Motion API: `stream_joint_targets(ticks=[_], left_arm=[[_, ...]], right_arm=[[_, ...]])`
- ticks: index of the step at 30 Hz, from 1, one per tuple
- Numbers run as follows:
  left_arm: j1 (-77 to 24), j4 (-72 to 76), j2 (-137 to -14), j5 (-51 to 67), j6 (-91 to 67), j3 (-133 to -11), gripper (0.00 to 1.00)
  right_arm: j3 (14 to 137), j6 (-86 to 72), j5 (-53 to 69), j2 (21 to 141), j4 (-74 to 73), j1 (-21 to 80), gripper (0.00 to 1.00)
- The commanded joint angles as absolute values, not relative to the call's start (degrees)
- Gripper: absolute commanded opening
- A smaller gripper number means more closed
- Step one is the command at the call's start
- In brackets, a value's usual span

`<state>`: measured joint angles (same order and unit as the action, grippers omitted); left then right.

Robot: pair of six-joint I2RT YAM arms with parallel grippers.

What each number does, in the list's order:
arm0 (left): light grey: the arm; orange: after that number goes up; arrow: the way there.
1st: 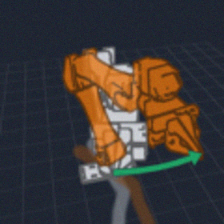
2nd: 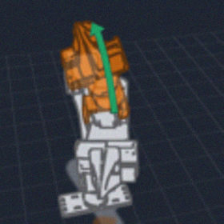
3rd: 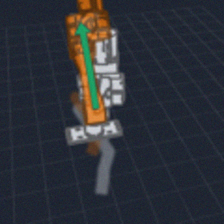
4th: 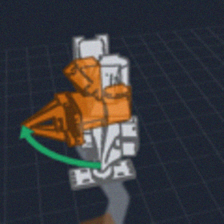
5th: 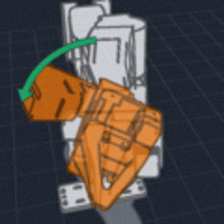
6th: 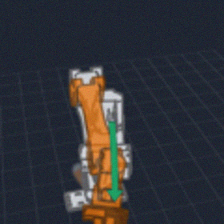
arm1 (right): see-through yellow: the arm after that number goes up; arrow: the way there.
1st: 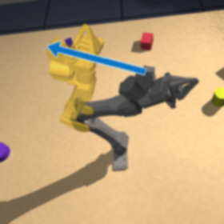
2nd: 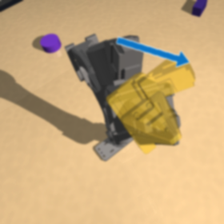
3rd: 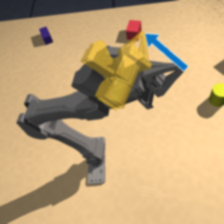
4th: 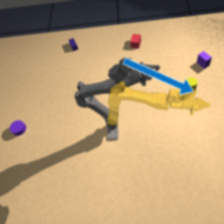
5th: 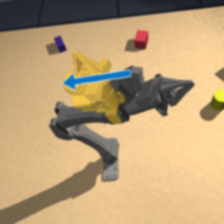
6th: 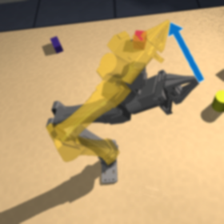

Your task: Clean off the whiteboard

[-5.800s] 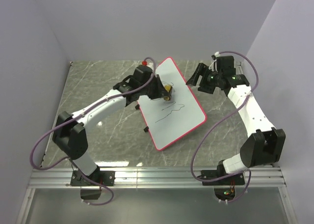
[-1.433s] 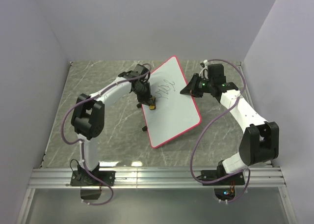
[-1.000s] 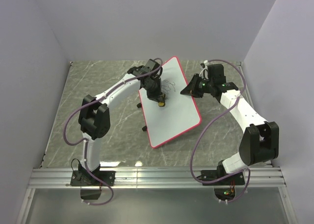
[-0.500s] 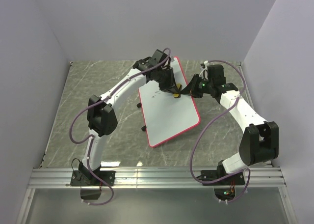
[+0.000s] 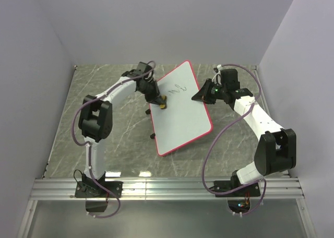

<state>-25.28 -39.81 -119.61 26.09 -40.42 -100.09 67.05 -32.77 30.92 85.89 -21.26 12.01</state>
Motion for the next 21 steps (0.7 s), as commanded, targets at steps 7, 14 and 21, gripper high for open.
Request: stream_joint_targets(ticks=[7,14,21], left_arm=[[-23.82,-39.19,-124.63,17.66,-32.7,-90.68,0.0],[-26.01,-46.04,-127.44,23.37,-32.69,-110.71,0.0],[-31.37,-37.57,-127.97,31.53,-40.06,-123.84,0.0]], right_arm=[[65.65,-28.74,31.29,89.29,-26.63,15.38,0.0],[66.09,-27.86,31.38,90.61,-26.89,16.43,0.0],[65.39,-27.42,31.73,92.02,-26.28,17.49,0.0]])
